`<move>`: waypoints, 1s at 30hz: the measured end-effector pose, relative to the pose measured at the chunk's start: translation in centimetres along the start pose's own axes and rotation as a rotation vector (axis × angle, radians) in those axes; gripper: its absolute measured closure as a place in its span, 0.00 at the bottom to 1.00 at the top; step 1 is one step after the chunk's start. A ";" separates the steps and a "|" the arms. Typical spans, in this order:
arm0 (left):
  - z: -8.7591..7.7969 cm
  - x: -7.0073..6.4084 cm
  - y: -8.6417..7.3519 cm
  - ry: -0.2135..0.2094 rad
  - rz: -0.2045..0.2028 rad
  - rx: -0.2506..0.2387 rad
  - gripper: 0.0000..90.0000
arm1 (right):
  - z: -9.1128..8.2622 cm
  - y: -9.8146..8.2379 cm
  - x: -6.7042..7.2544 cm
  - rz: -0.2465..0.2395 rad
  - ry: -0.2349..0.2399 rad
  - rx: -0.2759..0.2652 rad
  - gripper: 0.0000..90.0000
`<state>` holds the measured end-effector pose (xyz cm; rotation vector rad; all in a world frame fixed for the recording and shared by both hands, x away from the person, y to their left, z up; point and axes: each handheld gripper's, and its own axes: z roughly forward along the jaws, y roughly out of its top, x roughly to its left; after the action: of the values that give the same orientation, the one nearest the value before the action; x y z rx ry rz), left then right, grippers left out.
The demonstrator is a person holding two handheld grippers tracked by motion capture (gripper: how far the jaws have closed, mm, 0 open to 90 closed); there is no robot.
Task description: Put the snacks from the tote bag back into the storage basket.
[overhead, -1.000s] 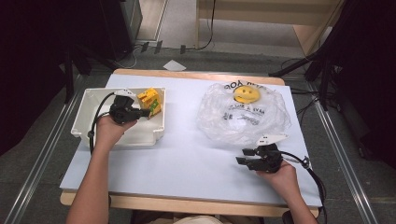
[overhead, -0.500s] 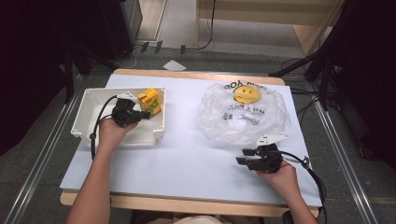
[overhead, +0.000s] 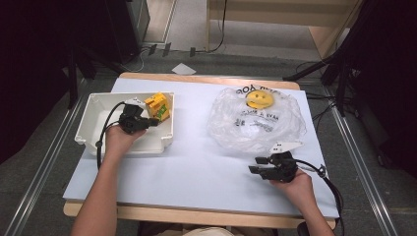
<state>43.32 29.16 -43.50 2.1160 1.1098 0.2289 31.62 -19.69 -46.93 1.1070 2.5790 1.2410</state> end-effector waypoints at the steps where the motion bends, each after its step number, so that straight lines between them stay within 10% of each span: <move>1: 0.0 0.0 0.0 0.002 -0.004 0.000 1.00 | 0.0 0.0 0.0 0.000 0.001 0.000 0.58; 30: 0.1 1.9 -0.6 0.058 -0.103 -0.016 1.00 | 0.1 0.0 0.0 0.004 -0.003 0.008 0.58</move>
<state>44.16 30.81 -44.27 2.0426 1.2435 0.2513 31.64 -19.63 -47.02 1.1149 2.5838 1.2299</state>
